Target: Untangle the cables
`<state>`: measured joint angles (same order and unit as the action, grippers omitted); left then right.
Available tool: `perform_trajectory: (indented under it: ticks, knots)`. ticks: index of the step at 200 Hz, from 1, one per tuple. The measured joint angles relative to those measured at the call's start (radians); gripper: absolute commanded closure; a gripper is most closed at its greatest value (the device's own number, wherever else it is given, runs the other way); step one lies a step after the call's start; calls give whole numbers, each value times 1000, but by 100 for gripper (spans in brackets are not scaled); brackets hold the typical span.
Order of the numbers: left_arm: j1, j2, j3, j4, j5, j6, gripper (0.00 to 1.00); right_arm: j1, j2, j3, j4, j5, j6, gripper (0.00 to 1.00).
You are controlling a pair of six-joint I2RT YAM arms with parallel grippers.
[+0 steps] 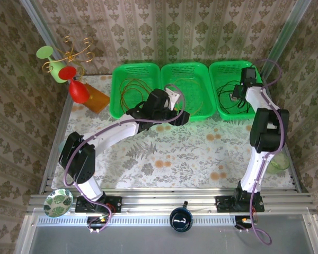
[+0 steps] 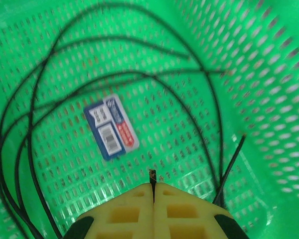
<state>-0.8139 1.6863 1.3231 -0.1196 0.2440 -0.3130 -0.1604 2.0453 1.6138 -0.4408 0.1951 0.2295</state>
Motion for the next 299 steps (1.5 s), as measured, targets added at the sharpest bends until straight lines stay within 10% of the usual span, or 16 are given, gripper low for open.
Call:
perform_trajectory:
  ticks: [42,96,211,299]
  knots:
    - [-5,1,-3,1,0,-2,26,-21,32,24,-90,-63,29,50]
    - [-5,1,-21,0,0,-2,24,-47,-134,14,-116,-76,24,15]
    - [24,-132,-177,67,-7,68,0,12,-795,-579,89,-99,56,0]
    - [332,-573,-700,377,-168,236,0,121,-908,-1203,705,-8,-22,0]
